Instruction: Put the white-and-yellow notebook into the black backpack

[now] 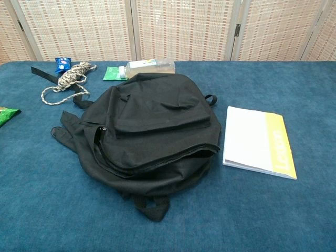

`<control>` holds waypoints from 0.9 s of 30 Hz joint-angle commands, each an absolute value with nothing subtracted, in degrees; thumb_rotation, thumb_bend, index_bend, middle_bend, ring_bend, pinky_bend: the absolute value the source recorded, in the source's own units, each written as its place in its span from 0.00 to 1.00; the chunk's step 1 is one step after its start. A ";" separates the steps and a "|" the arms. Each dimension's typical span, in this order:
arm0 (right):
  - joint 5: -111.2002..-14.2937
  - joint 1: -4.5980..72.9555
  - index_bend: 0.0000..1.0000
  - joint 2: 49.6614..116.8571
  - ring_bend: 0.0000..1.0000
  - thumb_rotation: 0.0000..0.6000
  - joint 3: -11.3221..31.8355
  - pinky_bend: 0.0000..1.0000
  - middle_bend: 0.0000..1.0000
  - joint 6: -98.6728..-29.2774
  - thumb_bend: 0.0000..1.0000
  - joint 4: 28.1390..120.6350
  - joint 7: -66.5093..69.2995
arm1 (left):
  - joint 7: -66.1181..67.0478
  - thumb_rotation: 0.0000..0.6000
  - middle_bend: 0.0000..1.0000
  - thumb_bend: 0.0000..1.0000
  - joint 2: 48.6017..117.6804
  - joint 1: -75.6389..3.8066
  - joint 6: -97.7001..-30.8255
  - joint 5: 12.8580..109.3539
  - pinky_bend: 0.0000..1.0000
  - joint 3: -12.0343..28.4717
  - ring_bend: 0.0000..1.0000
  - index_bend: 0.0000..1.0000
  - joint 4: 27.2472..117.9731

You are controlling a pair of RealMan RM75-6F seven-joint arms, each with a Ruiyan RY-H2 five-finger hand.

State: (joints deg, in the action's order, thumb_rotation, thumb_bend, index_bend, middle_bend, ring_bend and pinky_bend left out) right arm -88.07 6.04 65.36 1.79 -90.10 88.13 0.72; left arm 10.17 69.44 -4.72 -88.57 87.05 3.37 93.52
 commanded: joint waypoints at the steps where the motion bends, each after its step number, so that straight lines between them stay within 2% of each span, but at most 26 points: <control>1: -88.07 5.84 0.10 65.22 0.20 1.00 1.94 0.14 0.13 -90.06 0.23 88.50 0.41 | 10.12 1.00 0.14 0.24 69.67 -4.85 -88.43 86.85 0.05 3.53 0.15 0.19 93.32; 13: -90.73 7.58 0.10 66.35 0.20 1.00 2.21 0.14 0.14 -87.67 0.23 87.26 1.09 | 9.50 1.00 0.14 0.24 69.79 -4.67 -88.34 86.37 0.05 3.44 0.15 0.19 92.81; 18: -92.32 11.73 0.10 68.75 0.21 1.00 2.39 0.15 0.14 -81.90 0.23 84.53 -0.26 | 9.86 1.00 0.14 0.24 69.66 -4.91 -87.80 86.44 0.05 3.27 0.15 0.19 93.14; 27: -93.28 20.30 0.11 78.92 0.22 1.00 3.02 0.16 0.16 -70.97 0.23 72.04 -0.54 | 9.95 1.00 0.14 0.24 69.23 -4.38 -87.84 85.79 0.05 2.97 0.15 0.19 93.67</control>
